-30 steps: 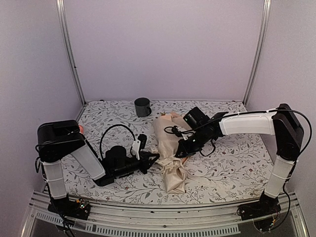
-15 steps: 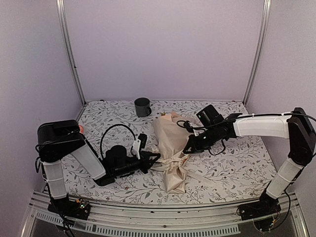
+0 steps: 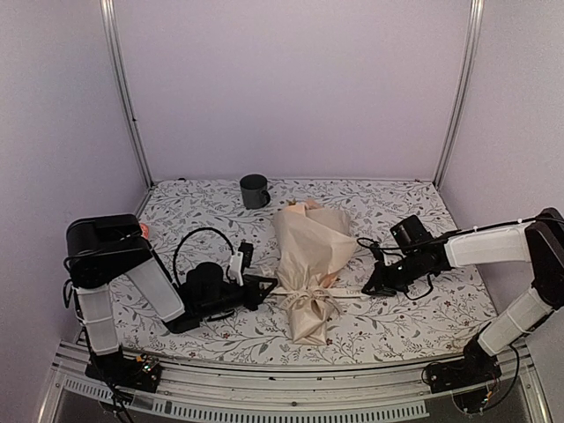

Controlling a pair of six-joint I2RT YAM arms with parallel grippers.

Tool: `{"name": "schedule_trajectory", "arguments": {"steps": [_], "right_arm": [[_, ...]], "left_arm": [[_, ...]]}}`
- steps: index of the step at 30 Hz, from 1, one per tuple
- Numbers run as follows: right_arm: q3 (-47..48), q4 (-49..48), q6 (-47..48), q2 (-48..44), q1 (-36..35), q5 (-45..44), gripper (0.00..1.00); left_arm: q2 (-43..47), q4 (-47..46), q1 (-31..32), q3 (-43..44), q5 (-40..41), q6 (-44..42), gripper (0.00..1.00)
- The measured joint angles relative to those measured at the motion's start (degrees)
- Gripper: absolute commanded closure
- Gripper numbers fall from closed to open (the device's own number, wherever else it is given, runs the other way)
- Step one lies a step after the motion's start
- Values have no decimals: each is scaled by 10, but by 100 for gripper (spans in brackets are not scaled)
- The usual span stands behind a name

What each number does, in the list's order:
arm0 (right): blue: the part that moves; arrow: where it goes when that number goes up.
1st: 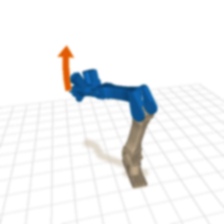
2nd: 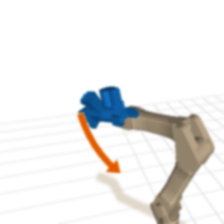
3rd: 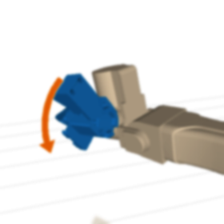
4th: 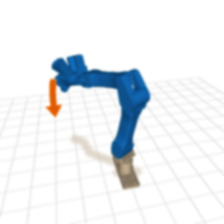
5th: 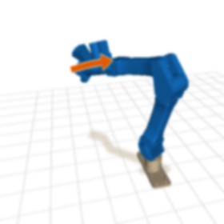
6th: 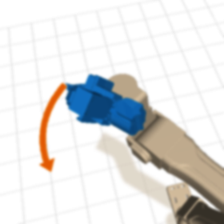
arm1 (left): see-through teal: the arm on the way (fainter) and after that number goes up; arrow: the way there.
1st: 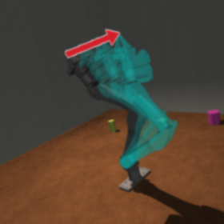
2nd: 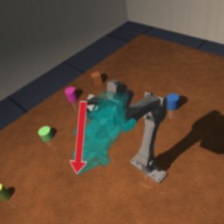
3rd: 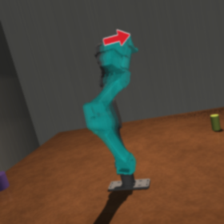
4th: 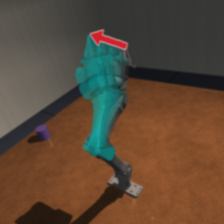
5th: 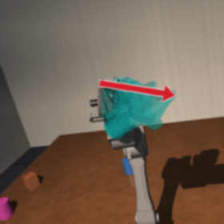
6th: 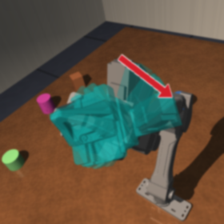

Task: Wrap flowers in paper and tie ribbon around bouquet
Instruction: Tie the half-tied ribbon around the folded bouquet.

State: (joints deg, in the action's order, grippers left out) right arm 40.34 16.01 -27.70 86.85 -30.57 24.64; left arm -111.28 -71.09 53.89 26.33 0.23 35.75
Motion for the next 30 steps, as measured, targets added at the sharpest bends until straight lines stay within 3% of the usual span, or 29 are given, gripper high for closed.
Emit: {"name": "schedule_trajectory", "arguments": {"steps": [9,19,22,25,27,30], "right_arm": [[-70,-57,3,4,95,53,100],[-74,-106,8,41,112,103,100],[-74,-114,15,47,116,117,83],[-64,-93,22,36,118,113,58],[-48,-59,28,16,120,85,51],[-7,5,33,-27,121,16,50]], "left_arm": [[0,-3,-11,-28,4,56,100],[-30,-19,-28,-31,0,100,100],[-32,-24,-33,-31,-9,101,100],[-36,-32,-35,-31,-16,99,100],[-39,-38,-36,-31,-20,98,100],[-43,-45,-37,-31,-24,98,100]]}}
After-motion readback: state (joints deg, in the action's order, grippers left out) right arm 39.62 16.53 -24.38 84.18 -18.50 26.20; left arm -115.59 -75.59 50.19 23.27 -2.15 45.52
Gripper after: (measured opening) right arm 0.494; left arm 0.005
